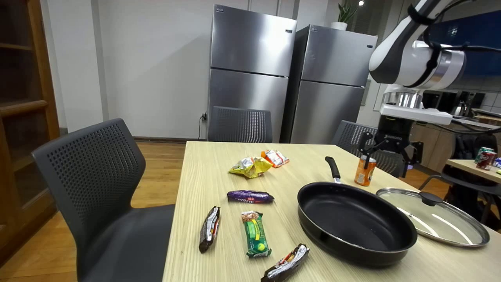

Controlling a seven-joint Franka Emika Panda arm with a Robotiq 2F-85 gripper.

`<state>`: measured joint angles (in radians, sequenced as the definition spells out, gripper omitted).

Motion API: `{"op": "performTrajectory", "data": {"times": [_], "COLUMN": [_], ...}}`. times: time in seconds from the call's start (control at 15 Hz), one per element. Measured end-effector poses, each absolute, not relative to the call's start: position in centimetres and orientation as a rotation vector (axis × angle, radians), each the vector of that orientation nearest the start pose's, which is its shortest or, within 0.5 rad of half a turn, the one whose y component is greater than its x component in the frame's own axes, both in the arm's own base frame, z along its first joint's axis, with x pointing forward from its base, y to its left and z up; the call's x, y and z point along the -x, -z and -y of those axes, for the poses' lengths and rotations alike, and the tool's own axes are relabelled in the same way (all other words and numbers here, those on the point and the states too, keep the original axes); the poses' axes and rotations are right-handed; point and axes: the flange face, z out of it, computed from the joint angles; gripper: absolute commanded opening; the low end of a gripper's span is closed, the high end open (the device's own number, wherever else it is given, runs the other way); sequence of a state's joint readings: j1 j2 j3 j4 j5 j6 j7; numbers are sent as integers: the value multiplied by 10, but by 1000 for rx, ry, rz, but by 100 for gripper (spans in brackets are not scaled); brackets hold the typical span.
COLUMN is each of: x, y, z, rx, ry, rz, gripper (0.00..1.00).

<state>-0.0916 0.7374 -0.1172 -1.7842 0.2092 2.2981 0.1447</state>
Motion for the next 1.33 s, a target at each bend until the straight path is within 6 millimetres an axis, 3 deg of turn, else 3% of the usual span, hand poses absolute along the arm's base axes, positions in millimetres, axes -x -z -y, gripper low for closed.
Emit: {"op": "performTrajectory", "data": {"times": [0.73,1.33], "x": [-616,-606], "y": [-129,-130], "z": [-27,-122], "rx": [3115,3249], "ry": [-338,-311], "rz": [-360,-90], "gripper": [100,100]}}
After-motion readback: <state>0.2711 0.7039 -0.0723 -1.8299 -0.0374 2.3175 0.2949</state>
